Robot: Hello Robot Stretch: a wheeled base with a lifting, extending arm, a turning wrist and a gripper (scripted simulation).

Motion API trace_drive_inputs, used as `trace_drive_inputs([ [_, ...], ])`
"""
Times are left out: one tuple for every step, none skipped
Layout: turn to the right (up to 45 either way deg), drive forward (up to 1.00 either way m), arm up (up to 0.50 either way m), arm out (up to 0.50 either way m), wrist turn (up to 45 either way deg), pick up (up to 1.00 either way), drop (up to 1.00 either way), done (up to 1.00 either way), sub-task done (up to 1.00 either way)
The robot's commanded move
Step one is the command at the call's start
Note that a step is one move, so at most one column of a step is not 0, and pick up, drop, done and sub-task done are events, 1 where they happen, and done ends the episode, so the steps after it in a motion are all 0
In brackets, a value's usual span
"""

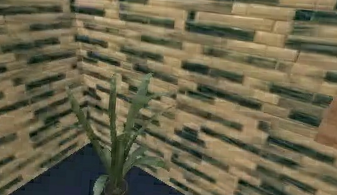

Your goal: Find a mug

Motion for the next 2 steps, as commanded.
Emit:
trace_drive_inputs([
  [-45.0, 0.0, 0.0, 0.0, 0.0, 0.0, 0.0, 0.0, 0.0],
  [-45.0, 0.0, 0.0, 0.0, 0.0, 0.0, 0.0, 0.0, 0.0],
])
